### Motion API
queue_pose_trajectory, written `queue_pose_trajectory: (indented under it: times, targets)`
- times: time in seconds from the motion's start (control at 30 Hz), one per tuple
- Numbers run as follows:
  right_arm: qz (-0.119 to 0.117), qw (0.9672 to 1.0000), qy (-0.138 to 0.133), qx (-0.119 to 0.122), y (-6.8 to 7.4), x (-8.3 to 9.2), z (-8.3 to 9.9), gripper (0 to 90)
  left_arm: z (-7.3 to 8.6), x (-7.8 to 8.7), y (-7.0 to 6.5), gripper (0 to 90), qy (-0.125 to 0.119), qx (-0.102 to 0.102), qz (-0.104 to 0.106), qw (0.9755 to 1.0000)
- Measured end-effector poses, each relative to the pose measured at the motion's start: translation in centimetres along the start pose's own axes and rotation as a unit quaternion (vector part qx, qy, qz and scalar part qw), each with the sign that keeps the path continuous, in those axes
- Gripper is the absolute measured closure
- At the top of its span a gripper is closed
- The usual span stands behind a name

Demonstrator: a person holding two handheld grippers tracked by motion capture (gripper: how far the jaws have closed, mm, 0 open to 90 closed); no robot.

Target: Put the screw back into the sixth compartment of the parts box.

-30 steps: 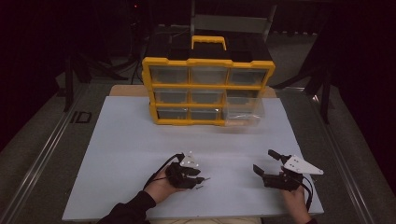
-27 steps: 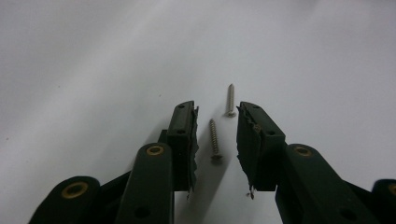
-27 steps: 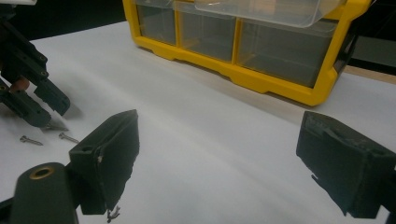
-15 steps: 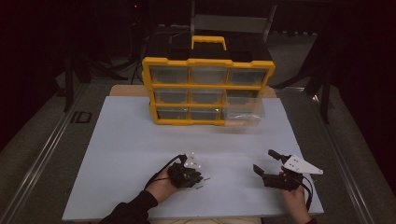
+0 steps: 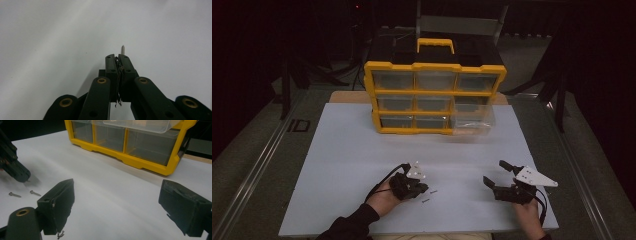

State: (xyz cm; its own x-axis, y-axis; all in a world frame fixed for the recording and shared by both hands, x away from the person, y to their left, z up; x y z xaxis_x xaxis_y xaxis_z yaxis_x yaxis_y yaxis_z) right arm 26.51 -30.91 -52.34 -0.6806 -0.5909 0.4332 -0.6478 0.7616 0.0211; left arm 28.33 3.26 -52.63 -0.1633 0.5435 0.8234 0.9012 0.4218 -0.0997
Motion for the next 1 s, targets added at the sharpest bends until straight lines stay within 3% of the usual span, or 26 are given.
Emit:
queue_pose_trajectory:
  times: [0.4, 0.73, 1.0]
  targets:
    - [0.001, 1.0000, -0.005, -0.001, 0.0, 0.1, -0.1, 13.3, -3.6, 4.5, 1.0, 88.3, -0.049, -0.007, -0.015, 0.9987]
    - [0.002, 1.0000, -0.008, 0.002, 0.0, 0.2, -0.1, 13.3, -7.9, 8.2, 1.8, 88.2, -0.089, -0.026, -0.034, 0.9951]
    - [0.002, 1.0000, -0.007, 0.000, 0.0, 0.2, -0.1, 13.3, -11.1, 10.2, 2.5, 88.3, -0.112, -0.038, -0.046, 0.9919]
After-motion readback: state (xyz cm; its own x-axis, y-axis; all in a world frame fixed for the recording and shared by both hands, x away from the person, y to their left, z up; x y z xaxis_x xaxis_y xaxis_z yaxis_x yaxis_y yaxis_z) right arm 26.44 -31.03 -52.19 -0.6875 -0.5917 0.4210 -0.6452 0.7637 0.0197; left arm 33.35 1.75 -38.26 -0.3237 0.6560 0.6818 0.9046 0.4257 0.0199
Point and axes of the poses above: each handheld gripper's, and its own axes: x roughly backward along the jaws, z roughly out of its underside, y roughly to its left, the point moved 2 cm from there along -x, roughly forward along the jaws, and after that the axes turned 6 degrees about y, right-handed, at the moved point
